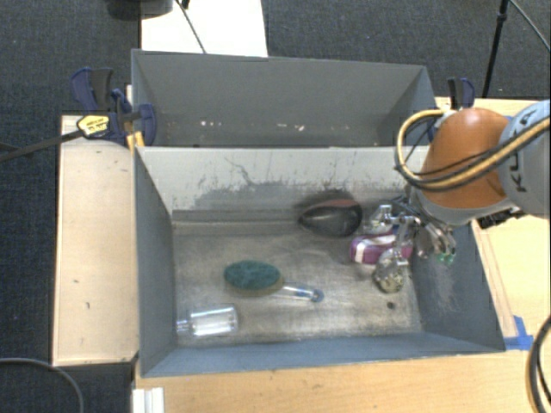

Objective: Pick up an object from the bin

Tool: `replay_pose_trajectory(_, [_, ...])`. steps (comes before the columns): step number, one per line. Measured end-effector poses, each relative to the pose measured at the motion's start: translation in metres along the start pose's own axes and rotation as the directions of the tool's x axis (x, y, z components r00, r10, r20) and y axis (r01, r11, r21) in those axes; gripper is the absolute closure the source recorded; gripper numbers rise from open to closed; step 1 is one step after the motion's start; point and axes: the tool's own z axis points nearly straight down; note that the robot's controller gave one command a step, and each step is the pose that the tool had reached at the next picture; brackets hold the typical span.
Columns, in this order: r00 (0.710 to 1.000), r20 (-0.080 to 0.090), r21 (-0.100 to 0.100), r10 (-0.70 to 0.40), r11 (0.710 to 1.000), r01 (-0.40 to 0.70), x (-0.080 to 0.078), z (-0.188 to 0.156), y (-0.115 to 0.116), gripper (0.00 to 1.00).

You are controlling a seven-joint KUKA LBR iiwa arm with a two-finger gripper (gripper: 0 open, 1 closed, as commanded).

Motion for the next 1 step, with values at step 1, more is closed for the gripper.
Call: replay_pose_trajectory(1, [1.0,0.003,0.001,0.003,1.0,-0.003,-0.0028,-0.0844,-0.0004,1.0])
